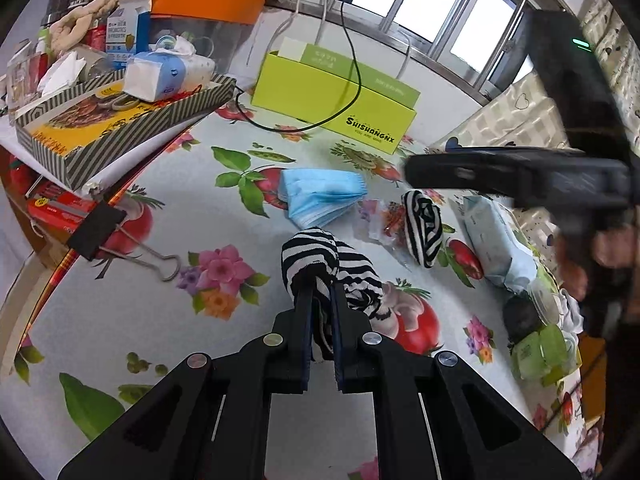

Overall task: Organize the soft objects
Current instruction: 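Grasp the blue face mask with right tool while left holds striped sock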

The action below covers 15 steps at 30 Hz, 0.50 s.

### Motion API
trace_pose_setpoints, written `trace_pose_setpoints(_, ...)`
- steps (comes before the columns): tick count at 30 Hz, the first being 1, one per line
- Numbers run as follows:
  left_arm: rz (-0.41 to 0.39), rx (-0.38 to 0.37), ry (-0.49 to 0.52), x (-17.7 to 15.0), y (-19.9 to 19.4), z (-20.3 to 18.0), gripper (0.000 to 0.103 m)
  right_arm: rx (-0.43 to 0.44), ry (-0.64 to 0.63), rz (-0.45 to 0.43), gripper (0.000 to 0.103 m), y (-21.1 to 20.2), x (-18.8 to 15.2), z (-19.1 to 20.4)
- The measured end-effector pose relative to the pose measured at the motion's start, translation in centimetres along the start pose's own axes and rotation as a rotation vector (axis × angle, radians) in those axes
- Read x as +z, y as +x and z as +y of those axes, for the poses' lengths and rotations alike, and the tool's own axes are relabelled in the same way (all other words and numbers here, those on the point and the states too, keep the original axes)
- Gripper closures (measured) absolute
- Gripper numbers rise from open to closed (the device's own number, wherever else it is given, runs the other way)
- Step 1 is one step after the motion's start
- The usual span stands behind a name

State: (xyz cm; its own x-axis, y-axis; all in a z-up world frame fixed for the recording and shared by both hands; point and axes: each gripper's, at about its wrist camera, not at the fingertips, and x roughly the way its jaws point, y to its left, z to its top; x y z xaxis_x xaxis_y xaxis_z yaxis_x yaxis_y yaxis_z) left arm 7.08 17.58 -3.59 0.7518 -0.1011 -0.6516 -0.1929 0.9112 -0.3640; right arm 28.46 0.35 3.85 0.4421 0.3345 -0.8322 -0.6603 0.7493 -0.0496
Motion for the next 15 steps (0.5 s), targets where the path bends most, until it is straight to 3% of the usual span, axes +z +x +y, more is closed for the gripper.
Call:
trace_pose_setpoints(9,-0.002,-0.003,-0.021,0.0,0.0,1.1,0.094,0.041,0.021,0.112,0.010,5.9,2.8,-0.5)
trace_pose_setpoints(12,-0.003,-0.003,-0.021,-0.1,-0.2,1.4,0.094,0.041,-0.109,0.127,0.010,6.4,3.0,0.3)
trace_pose_setpoints(15,-0.007,-0.002,-0.022,0.0,-0.3,1.6,0.094,-0.033,-0.321,0.144,0.010,6.3,2.5,1.9)
